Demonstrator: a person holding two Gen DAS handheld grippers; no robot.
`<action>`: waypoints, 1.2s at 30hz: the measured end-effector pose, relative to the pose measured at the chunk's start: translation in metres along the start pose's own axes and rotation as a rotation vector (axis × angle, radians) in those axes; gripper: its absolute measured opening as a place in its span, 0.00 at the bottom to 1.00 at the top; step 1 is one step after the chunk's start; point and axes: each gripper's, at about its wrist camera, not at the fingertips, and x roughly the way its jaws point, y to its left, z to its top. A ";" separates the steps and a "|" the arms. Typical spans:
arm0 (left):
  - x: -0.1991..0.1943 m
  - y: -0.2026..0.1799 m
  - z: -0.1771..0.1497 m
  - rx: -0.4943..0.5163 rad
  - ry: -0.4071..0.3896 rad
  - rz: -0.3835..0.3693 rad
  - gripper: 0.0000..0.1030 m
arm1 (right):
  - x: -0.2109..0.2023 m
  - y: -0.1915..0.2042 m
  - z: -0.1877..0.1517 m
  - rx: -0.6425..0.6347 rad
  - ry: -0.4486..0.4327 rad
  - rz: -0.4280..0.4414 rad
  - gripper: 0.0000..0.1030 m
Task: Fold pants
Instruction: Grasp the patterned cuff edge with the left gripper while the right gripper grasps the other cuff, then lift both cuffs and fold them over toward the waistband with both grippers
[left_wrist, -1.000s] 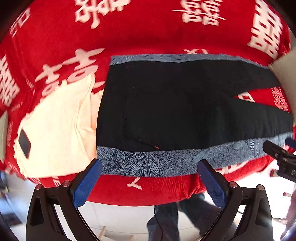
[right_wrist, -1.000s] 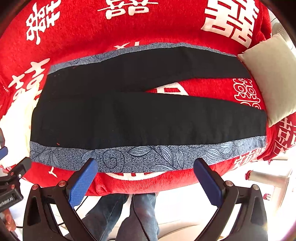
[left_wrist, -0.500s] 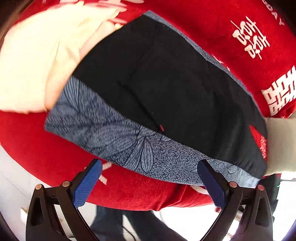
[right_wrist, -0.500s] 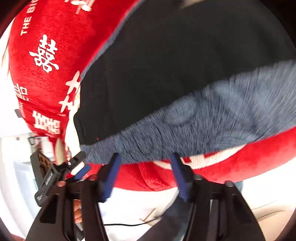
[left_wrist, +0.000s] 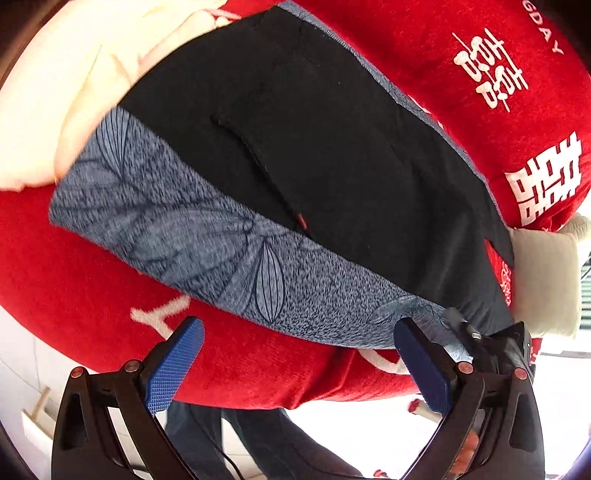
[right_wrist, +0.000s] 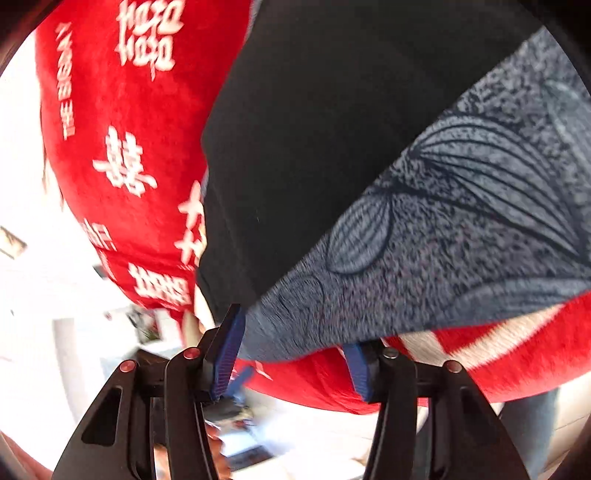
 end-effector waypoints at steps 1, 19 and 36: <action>0.000 0.001 -0.001 -0.023 -0.003 -0.014 1.00 | -0.002 0.004 0.003 0.020 0.001 0.006 0.17; -0.045 0.007 0.045 -0.151 -0.193 0.017 0.13 | -0.033 0.058 0.028 -0.115 0.074 -0.040 0.09; -0.026 -0.081 0.206 0.054 -0.213 0.083 0.13 | 0.019 0.214 0.164 -0.621 -0.011 -0.309 0.09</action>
